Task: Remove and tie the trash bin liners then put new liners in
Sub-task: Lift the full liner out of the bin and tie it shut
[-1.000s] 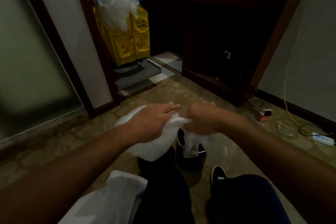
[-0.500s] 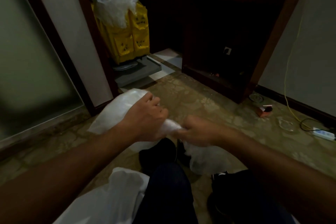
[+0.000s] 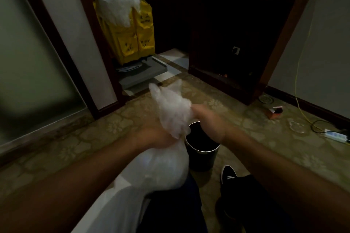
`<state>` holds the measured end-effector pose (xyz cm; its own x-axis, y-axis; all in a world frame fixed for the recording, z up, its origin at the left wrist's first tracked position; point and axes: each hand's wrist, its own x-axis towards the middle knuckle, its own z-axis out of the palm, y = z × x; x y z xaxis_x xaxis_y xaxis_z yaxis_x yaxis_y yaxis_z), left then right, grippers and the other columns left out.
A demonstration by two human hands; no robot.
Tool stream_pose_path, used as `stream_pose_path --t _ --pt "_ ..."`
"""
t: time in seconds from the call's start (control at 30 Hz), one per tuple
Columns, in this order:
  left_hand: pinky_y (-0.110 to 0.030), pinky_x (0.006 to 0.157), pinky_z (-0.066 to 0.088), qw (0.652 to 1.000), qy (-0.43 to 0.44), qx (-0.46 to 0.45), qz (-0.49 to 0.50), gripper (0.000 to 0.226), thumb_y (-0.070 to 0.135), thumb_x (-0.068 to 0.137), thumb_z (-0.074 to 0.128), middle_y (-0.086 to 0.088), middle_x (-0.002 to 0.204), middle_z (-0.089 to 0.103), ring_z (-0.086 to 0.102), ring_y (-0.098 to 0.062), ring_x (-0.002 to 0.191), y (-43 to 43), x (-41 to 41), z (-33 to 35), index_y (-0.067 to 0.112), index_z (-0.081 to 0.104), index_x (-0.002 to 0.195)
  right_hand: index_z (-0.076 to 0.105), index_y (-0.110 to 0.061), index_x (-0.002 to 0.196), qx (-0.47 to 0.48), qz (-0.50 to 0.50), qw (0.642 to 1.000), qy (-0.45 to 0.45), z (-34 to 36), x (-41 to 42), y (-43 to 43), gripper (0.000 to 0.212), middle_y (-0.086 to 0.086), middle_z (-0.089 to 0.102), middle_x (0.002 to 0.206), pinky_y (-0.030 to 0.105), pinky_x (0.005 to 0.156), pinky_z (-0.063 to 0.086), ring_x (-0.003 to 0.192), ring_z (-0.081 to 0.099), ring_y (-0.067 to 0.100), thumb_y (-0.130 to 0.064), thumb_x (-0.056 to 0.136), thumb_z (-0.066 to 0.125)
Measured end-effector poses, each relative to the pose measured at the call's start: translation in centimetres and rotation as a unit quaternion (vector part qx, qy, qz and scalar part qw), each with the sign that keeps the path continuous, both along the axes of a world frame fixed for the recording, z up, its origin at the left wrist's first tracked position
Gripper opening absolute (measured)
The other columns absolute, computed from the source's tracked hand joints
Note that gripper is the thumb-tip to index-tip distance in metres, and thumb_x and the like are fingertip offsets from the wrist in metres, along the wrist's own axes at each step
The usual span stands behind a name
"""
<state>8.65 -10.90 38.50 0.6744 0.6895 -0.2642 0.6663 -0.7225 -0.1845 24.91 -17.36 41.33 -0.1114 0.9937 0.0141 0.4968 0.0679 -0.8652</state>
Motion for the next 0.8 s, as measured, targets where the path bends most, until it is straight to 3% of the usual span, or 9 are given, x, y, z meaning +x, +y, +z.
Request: stream_pose_path --t 0.1,0.17,0.3,0.37,0.5,0.63,0.7,0.77,0.8 --pt "-0.027 0.076 0.045 0.993 -0.112 -0.032 0.023 0.025 0.036 0.101 0.050 -0.004 0.105 0.066 0.064 -0.019 0.093 0.3 -0.7 -0.1 0.017 0.065 0.110 0.061 -0.029 0.117 0.059 0.084 0.916 -0.387 0.0 1.7 1.2 0.033 -0.008 0.067 0.107 0.040 0.103 0.035 0.104 0.060 0.012 -0.044 0.091 0.049" --pt "-0.031 0.066 0.044 0.990 -0.128 -0.008 0.061 0.032 0.047 0.098 0.050 0.000 0.080 0.064 0.058 -0.017 0.069 0.2 -1.6 1.0 0.020 0.064 0.087 0.064 -0.032 0.110 0.088 0.058 0.838 -0.536 -0.3 2.4 1.6 0.030 -0.009 0.066 0.093 0.040 0.097 0.037 0.092 0.061 0.013 -0.053 0.098 0.046" --pt "-0.044 0.094 0.036 0.979 -0.039 0.197 0.030 0.032 0.057 0.095 0.044 0.002 0.083 0.060 0.057 -0.019 0.085 -0.2 -1.6 2.1 0.029 0.057 0.085 0.072 -0.020 0.101 0.022 0.030 0.877 -0.479 -1.0 1.4 1.2 0.046 -0.002 0.061 0.079 0.030 0.064 0.048 0.071 0.060 0.014 -0.056 0.101 0.044" --pt "-0.049 0.102 0.032 0.974 -0.008 0.221 0.053 0.031 0.052 0.096 0.046 0.000 0.093 0.065 0.059 -0.022 0.098 0.0 -1.3 2.1 0.027 0.063 0.092 0.072 -0.021 0.101 0.019 0.036 0.879 -0.476 -1.1 0.8 0.9 0.047 0.000 0.062 0.097 0.036 0.082 0.048 0.094 0.058 0.016 -0.058 0.101 0.042" --pt "-0.053 0.108 0.027 0.972 0.055 0.208 0.098 0.029 0.045 0.101 0.042 -0.001 0.109 0.066 0.058 -0.025 0.109 0.2 -0.7 1.6 0.028 0.063 0.111 0.077 -0.032 0.102 0.103 0.101 0.851 -0.504 -0.5 1.0 0.2 0.048 -0.008 0.028 0.161 0.053 0.120 0.007 0.150 0.011 0.023 -0.067 0.094 0.045" --pt "-0.054 0.111 0.026 0.973 0.083 0.187 0.108 0.040 0.049 0.104 0.033 -0.005 0.120 0.065 0.057 -0.026 0.117 0.5 -0.8 1.5 0.028 0.057 0.129 0.071 -0.034 0.117 0.129 0.141 0.926 -0.325 -0.2 1.0 -1.2 0.040 -0.013 0.029 0.162 0.047 0.123 0.008 0.146 -0.007 -0.013 -0.060 0.090 0.055" --pt "-0.053 0.115 0.023 0.983 0.061 0.148 0.095 0.048 0.052 0.102 0.036 -0.006 0.137 0.057 0.049 -0.027 0.132 -0.3 -0.3 1.2 0.026 0.048 0.141 0.068 -0.027 0.122 0.057 0.140 0.984 -0.099 0.7 -0.1 -2.0 0.026 -0.010 0.058 0.142 0.030 0.117 0.028 0.134 0.017 -0.028 -0.036 0.099 0.060" --pt "-0.041 0.116 0.022 0.990 -0.059 0.069 0.106 0.053 0.044 0.099 0.048 -0.007 0.147 0.050 0.042 -0.025 0.139 -1.0 0.0 0.7 0.018 0.044 0.145 0.067 -0.007 0.093 -0.048 0.092 0.979 0.175 0.5 -0.3 -1.5 0.025 -0.009 0.076 0.095 0.012 0.084 0.048 0.097 0.064 -0.012 -0.020 0.106 0.049" --pt "-0.033 0.113 0.026 0.985 -0.124 0.040 0.112 0.051 0.037 0.098 0.053 -0.007 0.146 0.051 0.042 -0.025 0.138 -1.5 0.1 0.2 0.013 0.047 0.143 0.062 0.000 0.089 -0.095 0.092 0.951 0.281 0.4 -0.6 -1.1 0.030 0.005 0.073 0.081 0.018 0.074 0.051 0.080 0.069 0.008 -0.021 0.105 0.048"
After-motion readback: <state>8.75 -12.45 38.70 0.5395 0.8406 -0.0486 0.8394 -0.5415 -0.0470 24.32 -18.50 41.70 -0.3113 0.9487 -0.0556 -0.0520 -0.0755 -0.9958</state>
